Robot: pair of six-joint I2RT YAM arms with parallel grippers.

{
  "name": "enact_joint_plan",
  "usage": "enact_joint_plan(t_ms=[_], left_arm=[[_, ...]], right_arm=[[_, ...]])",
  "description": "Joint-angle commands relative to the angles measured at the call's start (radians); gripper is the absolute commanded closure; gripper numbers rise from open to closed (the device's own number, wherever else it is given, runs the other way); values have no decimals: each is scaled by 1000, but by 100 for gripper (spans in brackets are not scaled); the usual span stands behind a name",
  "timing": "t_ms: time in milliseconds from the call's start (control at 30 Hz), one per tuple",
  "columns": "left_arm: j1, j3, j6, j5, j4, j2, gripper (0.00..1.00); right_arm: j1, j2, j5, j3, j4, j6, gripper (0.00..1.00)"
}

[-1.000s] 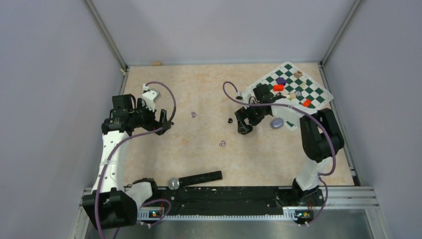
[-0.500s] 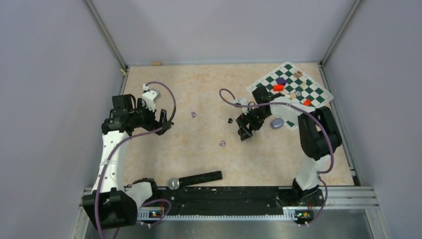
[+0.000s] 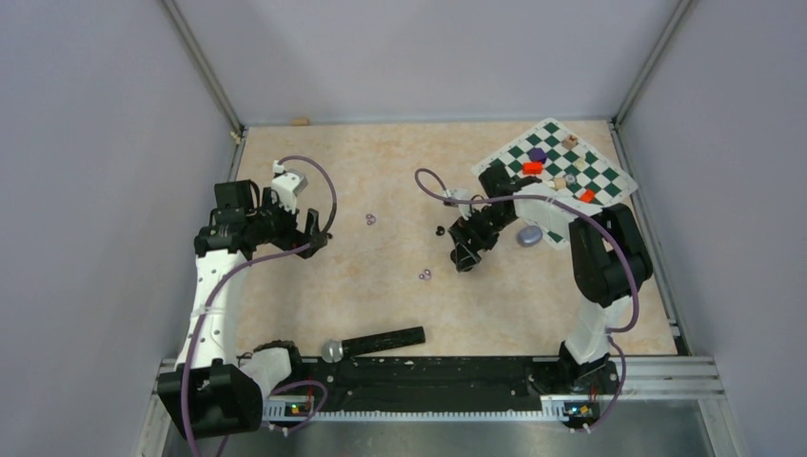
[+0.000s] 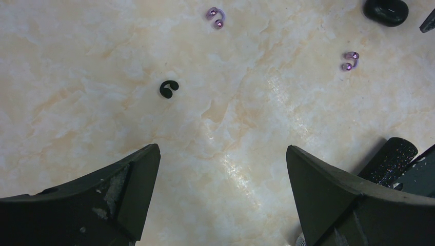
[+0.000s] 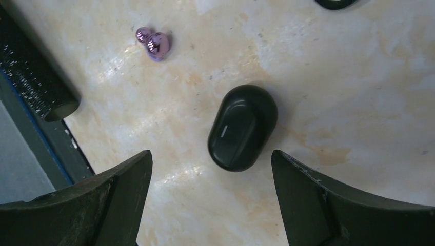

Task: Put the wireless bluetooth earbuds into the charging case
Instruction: Pick up the charging case at the center of the board.

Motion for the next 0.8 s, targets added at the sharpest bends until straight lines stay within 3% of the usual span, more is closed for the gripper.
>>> enact_joint_plan(t_ms=[0,300,767], left_arm=[[-2,39,1,28,11,-16,1],[-3,37,4,29,11,-16,1],[-2,37,5,31,11,-9,1]], right_arm=[[10,-21,97,9,131,76,16],[45,-13,217,-12,162,89,27],[115,-57,331,-43,100,-6,28]])
